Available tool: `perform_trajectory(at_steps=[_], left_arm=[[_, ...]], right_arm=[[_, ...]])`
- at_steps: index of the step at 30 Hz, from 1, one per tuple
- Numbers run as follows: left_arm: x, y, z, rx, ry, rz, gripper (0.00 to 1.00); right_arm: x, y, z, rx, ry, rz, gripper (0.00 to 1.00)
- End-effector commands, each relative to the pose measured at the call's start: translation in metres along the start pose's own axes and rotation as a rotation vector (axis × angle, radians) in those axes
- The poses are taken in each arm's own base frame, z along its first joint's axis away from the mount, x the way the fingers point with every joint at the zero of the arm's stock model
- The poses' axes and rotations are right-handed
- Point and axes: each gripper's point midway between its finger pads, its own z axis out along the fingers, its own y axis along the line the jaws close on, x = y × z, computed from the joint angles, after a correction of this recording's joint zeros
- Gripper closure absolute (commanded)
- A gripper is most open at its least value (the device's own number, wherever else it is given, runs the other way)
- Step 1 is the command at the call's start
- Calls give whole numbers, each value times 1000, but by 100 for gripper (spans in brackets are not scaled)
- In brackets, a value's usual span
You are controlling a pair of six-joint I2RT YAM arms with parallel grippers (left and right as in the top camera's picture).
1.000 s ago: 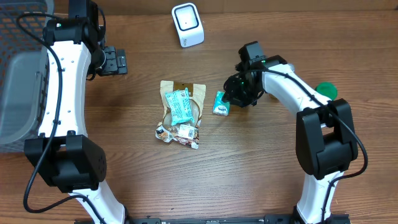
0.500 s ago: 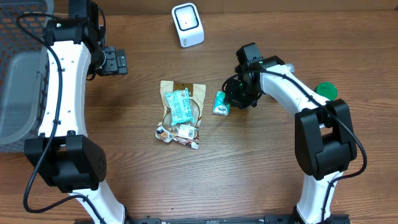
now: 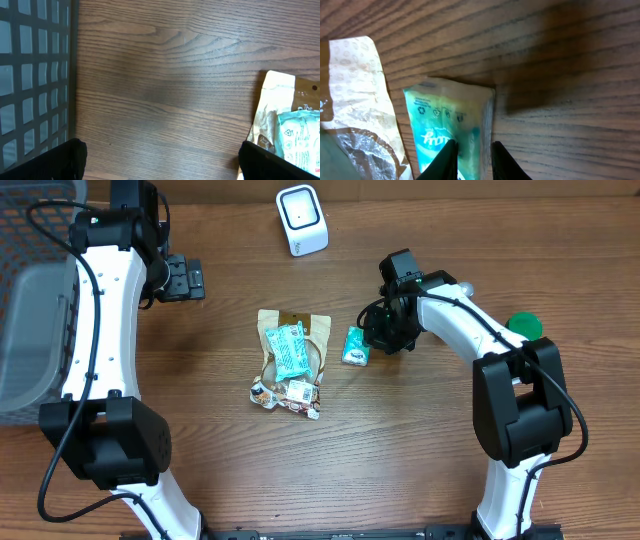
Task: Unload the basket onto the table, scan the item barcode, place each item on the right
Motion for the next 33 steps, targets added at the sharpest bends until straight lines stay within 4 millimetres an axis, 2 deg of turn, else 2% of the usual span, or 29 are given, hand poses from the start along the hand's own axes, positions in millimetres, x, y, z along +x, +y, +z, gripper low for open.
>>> perform_trajectory(at_steps=[1, 22, 26, 33], left_arm=[[-4, -2, -5, -1, -21, 15, 0], [-4, -2, -5, -1, -21, 16, 1], [-4, -2, -5, -1, -21, 15, 0], [-4, -2, -5, -1, -21, 16, 1]], right_arm=[[0, -5, 6, 8, 6, 9, 80], [5, 2, 9, 15, 9, -17, 81], [8, 5, 15, 9, 4, -31, 80], [18, -5, 30, 15, 15, 3, 80]])
